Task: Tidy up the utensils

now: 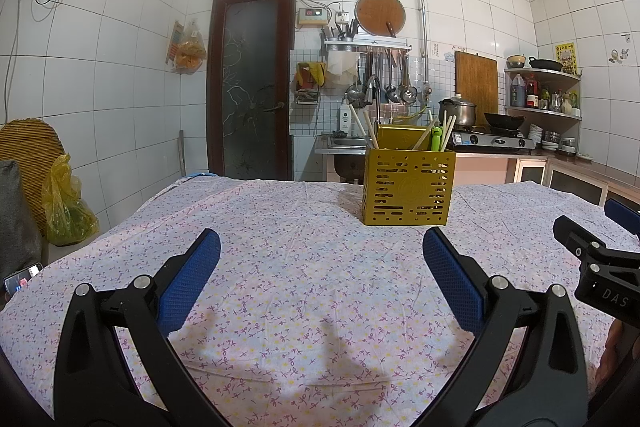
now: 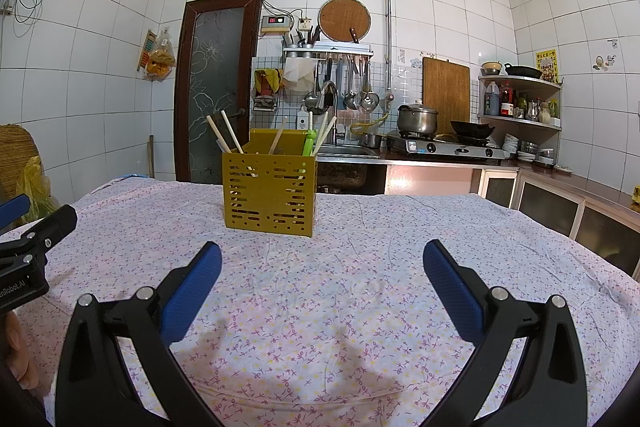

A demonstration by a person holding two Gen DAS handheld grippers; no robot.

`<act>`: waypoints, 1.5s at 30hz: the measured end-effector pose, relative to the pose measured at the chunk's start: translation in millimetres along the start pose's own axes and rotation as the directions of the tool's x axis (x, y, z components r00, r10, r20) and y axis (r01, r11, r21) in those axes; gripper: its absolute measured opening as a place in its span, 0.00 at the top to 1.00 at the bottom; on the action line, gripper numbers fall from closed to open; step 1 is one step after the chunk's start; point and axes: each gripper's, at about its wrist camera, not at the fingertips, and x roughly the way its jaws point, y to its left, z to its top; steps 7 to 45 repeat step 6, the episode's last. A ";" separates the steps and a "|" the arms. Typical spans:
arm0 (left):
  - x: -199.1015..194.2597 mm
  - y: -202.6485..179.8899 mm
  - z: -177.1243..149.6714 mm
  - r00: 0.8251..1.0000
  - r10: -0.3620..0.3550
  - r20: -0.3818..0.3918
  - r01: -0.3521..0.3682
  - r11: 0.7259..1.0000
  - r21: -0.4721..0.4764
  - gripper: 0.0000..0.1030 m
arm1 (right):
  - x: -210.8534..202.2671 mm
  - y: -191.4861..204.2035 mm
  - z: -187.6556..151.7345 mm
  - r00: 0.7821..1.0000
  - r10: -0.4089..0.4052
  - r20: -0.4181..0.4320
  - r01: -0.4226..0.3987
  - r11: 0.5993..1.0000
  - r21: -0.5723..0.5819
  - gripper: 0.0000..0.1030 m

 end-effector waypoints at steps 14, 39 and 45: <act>-0.2 -0.1 -0.1 1.000 0.000 0.001 0.000 1.000 0.000 0.05 | -0.1 -0.2 -0.2 1.000 0.000 0.000 0.000 1.000 0.000 0.04; -0.2 -0.1 -0.1 1.000 0.000 0.001 0.000 1.000 0.000 0.05 | -0.1 -0.2 -0.2 1.000 0.000 0.000 0.000 1.000 0.000 0.04; -0.2 -0.1 -0.1 1.000 0.000 0.001 0.000 1.000 0.000 0.05 | -0.1 -0.2 -0.2 1.000 0.000 0.000 0.000 1.000 0.000 0.04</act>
